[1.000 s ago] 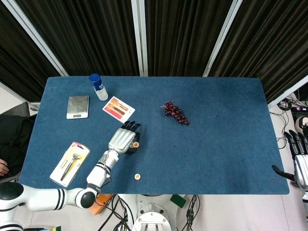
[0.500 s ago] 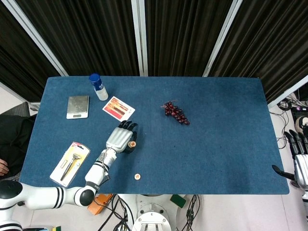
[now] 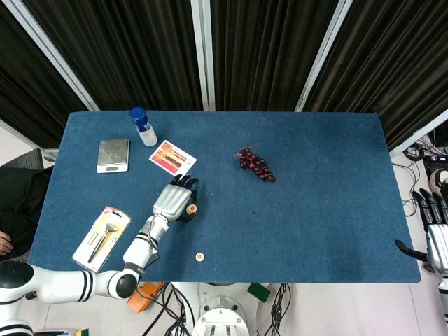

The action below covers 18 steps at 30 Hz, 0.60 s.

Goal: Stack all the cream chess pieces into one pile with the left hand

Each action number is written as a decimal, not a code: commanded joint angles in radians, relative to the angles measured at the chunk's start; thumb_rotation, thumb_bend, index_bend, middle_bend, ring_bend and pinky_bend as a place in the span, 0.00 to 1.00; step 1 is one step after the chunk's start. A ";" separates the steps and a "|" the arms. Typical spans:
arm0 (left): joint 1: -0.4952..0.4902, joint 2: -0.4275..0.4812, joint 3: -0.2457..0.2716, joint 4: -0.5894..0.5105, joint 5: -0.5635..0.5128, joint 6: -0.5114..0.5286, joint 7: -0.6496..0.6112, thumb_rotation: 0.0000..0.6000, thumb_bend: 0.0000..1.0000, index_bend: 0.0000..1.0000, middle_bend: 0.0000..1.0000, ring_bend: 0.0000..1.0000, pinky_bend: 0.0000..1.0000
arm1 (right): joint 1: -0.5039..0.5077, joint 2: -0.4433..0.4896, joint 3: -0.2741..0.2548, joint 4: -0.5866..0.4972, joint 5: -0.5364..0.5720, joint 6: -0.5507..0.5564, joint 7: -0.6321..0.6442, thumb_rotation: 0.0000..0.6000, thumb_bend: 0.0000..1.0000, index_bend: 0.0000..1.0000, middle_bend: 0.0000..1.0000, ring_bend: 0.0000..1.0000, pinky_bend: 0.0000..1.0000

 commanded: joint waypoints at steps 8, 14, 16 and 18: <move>-0.002 0.003 0.008 0.000 -0.009 0.002 0.002 1.00 0.30 0.46 0.09 0.00 0.00 | -0.001 0.000 0.000 0.000 0.001 0.000 -0.001 1.00 0.17 0.00 0.10 0.00 0.04; -0.003 0.005 0.011 -0.003 -0.009 0.007 0.001 1.00 0.30 0.46 0.09 0.00 0.00 | -0.002 0.001 0.000 -0.002 0.000 0.001 -0.002 1.00 0.17 0.00 0.10 0.00 0.04; -0.002 0.006 0.013 -0.004 -0.007 0.008 0.000 1.00 0.30 0.45 0.09 0.00 0.00 | -0.002 0.001 -0.001 -0.002 0.000 0.001 -0.003 1.00 0.17 0.00 0.10 0.00 0.04; -0.002 0.006 0.015 -0.005 -0.002 0.011 -0.003 1.00 0.30 0.45 0.09 0.00 0.00 | -0.001 0.001 -0.002 -0.004 -0.001 0.000 -0.004 1.00 0.17 0.00 0.10 0.00 0.04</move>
